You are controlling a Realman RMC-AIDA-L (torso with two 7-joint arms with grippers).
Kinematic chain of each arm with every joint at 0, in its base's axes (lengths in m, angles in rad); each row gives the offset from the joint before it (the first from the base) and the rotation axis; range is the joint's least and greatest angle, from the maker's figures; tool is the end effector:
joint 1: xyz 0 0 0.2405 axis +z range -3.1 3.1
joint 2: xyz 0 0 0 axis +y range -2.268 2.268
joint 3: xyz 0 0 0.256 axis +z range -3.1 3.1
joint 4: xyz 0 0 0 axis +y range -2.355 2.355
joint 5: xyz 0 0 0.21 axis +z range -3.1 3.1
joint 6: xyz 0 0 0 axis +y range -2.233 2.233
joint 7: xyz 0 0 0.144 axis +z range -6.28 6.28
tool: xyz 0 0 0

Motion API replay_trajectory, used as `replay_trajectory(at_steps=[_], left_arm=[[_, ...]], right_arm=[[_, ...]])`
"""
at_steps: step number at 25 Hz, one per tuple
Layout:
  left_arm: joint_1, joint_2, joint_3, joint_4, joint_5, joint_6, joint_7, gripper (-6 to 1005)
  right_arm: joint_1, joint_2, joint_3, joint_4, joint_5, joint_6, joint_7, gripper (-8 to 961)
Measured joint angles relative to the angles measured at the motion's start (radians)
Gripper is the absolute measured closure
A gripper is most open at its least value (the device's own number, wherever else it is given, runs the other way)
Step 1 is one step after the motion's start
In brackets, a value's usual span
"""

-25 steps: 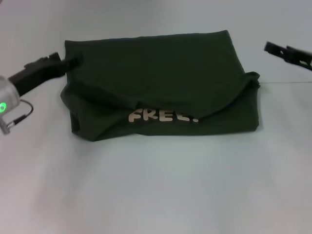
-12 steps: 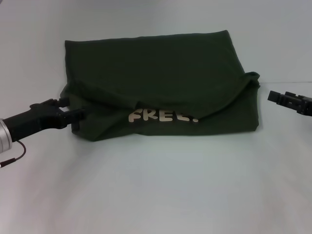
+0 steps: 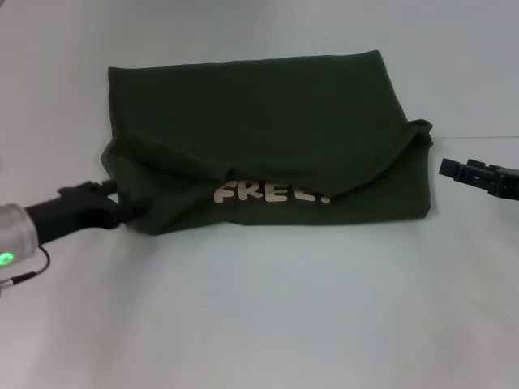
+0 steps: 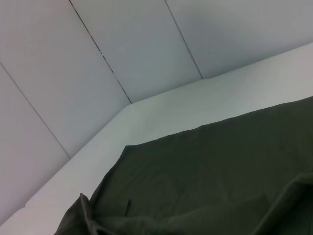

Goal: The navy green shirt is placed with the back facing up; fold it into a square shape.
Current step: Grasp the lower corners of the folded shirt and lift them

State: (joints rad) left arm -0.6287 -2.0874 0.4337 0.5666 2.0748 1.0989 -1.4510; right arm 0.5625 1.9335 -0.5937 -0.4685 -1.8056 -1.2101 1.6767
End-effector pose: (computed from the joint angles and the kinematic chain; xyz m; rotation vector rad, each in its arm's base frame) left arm -0.2991 0.3932 0.0172 -2.2169 -0.8926 -0.5515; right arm 0.3133 0.3853 0.0631 -2.1269 1.1565 0.8009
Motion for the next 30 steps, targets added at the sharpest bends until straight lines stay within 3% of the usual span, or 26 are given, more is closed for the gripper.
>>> replay_trajectory(at_steps=[4,9,30], left_arm=[[-0.004,-0.04,0.113,0.002,-0.007,-0.159,0.033,129],[-0.017,-0.06,0.172,-0.003,-0.006,-0.277,0.06,135],[-0.028,-0.063,0.22,-0.045,-0.001,-0.368,0.066,163]], right_arm=[[0.002,-0.001,0.0,0.002,-0.011,0.001,0.0,164],[0.005,-0.001,0.0,0.002,-0.022,0.002,0.0,164],[0.005,-0.001,0.0,0.002,-0.023,0.011,0.0,168]])
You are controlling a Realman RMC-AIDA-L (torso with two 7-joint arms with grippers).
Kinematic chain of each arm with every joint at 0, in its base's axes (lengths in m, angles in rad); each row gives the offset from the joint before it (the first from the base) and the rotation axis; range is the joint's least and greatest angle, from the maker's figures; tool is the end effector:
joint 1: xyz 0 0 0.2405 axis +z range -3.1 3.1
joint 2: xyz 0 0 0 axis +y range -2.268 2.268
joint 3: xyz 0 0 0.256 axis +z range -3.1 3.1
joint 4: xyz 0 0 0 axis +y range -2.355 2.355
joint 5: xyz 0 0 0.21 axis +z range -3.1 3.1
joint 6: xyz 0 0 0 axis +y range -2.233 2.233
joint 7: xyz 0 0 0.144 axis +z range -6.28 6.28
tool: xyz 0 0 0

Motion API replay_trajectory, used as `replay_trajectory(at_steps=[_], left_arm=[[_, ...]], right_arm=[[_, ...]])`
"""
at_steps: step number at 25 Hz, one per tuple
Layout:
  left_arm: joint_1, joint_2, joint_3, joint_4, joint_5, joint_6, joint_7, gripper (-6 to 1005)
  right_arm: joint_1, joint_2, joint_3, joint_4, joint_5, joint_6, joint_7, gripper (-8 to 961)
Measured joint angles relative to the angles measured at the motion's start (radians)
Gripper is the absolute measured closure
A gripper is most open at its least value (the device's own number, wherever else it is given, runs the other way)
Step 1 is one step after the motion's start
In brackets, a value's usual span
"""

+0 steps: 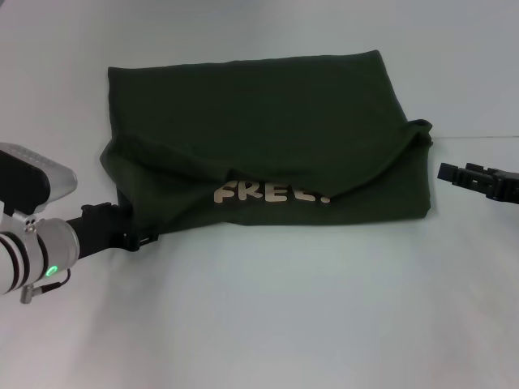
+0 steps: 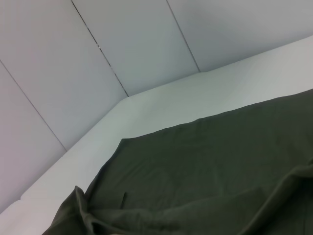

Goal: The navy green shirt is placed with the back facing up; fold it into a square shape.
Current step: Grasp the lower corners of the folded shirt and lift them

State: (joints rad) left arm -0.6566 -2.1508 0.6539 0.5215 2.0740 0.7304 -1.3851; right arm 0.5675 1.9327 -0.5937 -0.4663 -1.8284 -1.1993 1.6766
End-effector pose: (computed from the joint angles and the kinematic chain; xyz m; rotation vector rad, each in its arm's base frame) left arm -0.3010 0.4068 -0.0278 -2.1899 -0.7837 -0.2176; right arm 0.3146 0.3861 0.0613 -2.1358 1.1566 0.7701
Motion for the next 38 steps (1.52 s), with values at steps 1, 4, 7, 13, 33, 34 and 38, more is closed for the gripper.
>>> replay_trajectory(at_steps=[1,4,7,13,33,34,38], left_arm=[[0.0,0.0,0.0,0.0,0.0,-0.001,0.0,198],[0.0,0.0,0.0,0.0,0.0,0.003,0.0,303],[0.0,-0.001,0.0,0.0,0.0,0.005,0.001,424],[-0.001,0.0,0.011,0.002,0.0,-0.002,0.005,530],[-0.008,0.003,0.027,0.006,0.0,0.0,-0.028,957],[-0.008,0.004,0.027,0.006,0.0,0.0,-0.031,964],[-0.008,0.006,0.027,0.007,0.001,0.002,-0.045,980]], right_arm=[[0.0,0.0,0.0,0.0,0.0,0.0,0.0,168],[0.0,0.0,0.0,0.0,0.0,0.0,0.0,169],[0.0,-0.001,0.0,0.0,0.0,0.0,0.0,169],[0.0,-0.001,0.0,0.0,0.0,0.0,0.0,170],[0.132,-0.053,-0.06,-0.012,-0.283,0.068,0.307,173],[0.152,-0.058,-0.064,-0.012,-0.33,0.076,0.347,173],[0.216,-0.064,-0.067,-0.012,-0.474,0.095,0.446,173]])
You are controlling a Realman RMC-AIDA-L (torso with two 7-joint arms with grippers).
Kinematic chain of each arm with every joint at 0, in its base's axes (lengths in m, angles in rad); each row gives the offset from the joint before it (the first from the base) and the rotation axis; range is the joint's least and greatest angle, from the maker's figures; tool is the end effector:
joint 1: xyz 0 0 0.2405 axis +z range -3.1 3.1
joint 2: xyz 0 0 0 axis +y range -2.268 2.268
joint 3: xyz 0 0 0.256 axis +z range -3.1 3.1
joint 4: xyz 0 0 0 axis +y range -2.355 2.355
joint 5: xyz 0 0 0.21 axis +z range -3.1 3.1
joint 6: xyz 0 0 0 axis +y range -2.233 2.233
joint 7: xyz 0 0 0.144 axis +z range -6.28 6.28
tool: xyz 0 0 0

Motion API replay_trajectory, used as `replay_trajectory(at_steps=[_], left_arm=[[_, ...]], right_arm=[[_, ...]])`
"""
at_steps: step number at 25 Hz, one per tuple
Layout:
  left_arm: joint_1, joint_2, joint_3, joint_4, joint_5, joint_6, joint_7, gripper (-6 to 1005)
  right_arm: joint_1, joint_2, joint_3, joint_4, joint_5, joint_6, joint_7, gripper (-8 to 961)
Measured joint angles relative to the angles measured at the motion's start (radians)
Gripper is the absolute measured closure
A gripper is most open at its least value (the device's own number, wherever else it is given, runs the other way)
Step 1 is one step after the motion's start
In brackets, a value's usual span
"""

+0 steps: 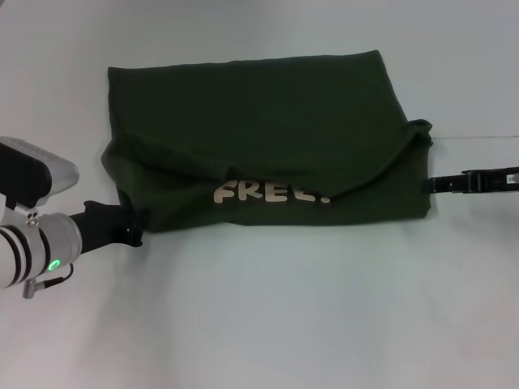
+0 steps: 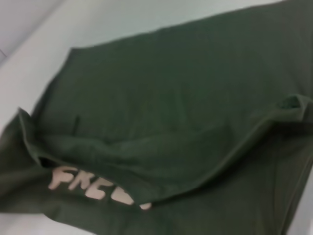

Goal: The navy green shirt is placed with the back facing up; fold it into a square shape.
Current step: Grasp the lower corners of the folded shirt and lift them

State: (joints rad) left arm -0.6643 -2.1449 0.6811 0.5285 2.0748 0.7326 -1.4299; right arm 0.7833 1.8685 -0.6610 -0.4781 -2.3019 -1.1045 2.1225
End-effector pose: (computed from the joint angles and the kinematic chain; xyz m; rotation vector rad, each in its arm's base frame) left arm -0.2960 0.4107 -0.0265 -2.1956 -0.7953 -0.2264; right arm 0.2864 0.4353 0.0639 -2.2045 1.3410 0.2960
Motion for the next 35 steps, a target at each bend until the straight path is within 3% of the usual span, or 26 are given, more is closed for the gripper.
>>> replay_trajectory(at_steps=[12,22,35], left_arm=[[-0.001,0.006,-0.002,0.006,0.001,0.036,-0.031,979],[-0.011,0.016,0.0,0.009,0.001,0.061,-0.08,980],[-0.019,0.021,0.0,0.015,0.001,0.088,-0.118,980]], right_arm=[[0.044,0.029,-0.137,0.011,-0.073,0.116,0.11,175],[0.051,0.04,-0.2,0.04,-0.074,0.2,0.161,175],[0.065,0.107,-0.246,0.067,-0.074,0.373,0.15,177]])
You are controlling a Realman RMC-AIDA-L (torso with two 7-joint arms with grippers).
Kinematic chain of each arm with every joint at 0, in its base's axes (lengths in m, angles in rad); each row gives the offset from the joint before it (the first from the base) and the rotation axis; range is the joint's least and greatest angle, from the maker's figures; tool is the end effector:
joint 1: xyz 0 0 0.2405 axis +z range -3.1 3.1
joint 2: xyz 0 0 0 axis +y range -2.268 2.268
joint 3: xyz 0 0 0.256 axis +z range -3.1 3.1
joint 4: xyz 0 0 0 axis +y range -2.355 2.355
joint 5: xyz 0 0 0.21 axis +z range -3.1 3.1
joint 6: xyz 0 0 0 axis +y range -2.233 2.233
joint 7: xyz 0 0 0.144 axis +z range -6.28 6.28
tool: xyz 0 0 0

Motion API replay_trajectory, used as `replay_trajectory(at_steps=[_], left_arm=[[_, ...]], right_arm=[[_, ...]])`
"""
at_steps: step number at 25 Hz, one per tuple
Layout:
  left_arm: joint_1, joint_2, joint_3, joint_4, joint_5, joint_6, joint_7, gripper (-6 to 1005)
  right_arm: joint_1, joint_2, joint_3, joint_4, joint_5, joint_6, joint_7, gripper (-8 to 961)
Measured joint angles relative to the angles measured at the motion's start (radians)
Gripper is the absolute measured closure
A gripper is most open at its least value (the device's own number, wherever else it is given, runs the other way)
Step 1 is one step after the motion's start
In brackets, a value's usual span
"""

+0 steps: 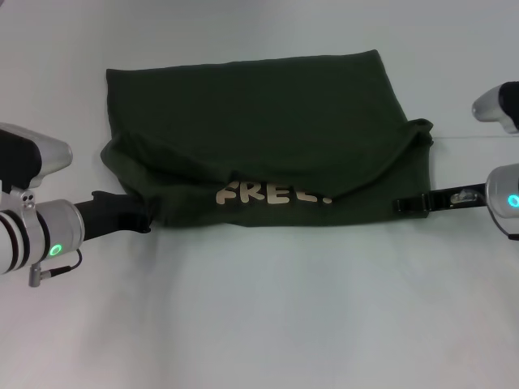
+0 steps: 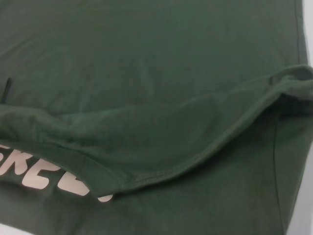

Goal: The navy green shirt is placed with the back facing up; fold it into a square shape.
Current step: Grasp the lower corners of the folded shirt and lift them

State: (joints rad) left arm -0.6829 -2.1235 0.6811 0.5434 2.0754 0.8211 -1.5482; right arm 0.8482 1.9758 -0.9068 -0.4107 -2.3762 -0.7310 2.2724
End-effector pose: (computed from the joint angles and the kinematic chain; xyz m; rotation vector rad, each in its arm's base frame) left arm -0.2823 0.4159 -0.0191 -2.2220 -0.8785 -0.3290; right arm 0.2776 0.4521 0.0017 -2.0939 1.2473 0.0738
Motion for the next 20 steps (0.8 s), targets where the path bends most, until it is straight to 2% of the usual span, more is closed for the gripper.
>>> replay_trajectory(at_steps=[8,20], left_arm=[[-0.001,0.0,-0.002,0.003,0.0,0.0,-0.003,980],[-0.001,-0.001,0.0,0.004,0.0,0.0,-0.003,979]], right_arm=[[0.007,0.013,-0.007,0.02,0.0,0.058,0.0,177],[-0.002,0.015,-0.004,0.026,0.0,0.067,0.009,178]])
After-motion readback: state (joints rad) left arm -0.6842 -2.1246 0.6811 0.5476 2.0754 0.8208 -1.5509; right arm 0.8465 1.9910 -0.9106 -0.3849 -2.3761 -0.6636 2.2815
